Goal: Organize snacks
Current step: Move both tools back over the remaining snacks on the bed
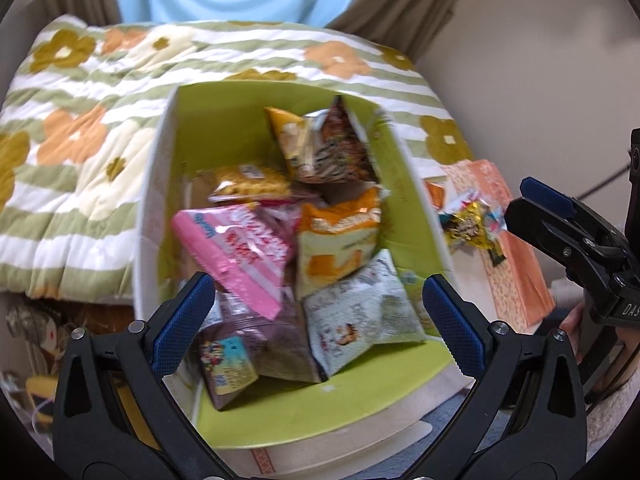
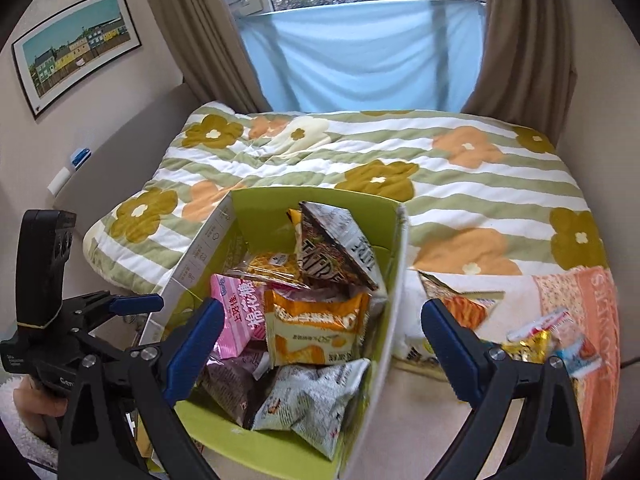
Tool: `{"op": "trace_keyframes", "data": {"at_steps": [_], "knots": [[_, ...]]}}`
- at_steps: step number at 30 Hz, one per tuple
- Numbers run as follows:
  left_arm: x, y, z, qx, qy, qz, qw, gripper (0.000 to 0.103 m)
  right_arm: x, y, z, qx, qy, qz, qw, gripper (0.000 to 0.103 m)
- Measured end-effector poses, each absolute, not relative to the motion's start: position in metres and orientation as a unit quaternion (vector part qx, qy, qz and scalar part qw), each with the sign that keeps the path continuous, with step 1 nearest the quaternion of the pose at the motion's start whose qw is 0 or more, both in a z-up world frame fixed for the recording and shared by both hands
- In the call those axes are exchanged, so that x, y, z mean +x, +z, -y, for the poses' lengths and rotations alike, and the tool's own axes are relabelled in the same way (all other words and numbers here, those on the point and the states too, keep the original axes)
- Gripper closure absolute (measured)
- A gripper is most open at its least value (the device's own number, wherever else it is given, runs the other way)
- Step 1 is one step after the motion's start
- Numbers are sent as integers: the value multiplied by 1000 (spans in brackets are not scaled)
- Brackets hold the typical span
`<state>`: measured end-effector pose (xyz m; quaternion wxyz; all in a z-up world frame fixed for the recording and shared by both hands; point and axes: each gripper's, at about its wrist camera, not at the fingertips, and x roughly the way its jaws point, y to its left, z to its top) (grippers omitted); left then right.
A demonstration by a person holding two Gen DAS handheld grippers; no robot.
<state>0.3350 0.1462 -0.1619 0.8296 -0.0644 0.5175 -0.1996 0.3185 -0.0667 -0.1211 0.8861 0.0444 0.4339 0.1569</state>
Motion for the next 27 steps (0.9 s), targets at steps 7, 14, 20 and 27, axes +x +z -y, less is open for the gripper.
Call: {"op": "trace_keyframes", "data": {"at_steps": [7,14,20,27], "knots": [[323,-149,-108,-64,-236,-500,831,0,285,-99,113,47,98,-421,901,5],[315,-140,-47,-57,-247,-494,831,0,268,-89,193,74,43,-401,912,5],[315,-148,26,-78,-228,-506,828,0,280,-97,266,77,36,-409,909,5],[319,-168,114,-35,-201,-525,826,0,300,-120,338,75,70,-436,894,5]]}}
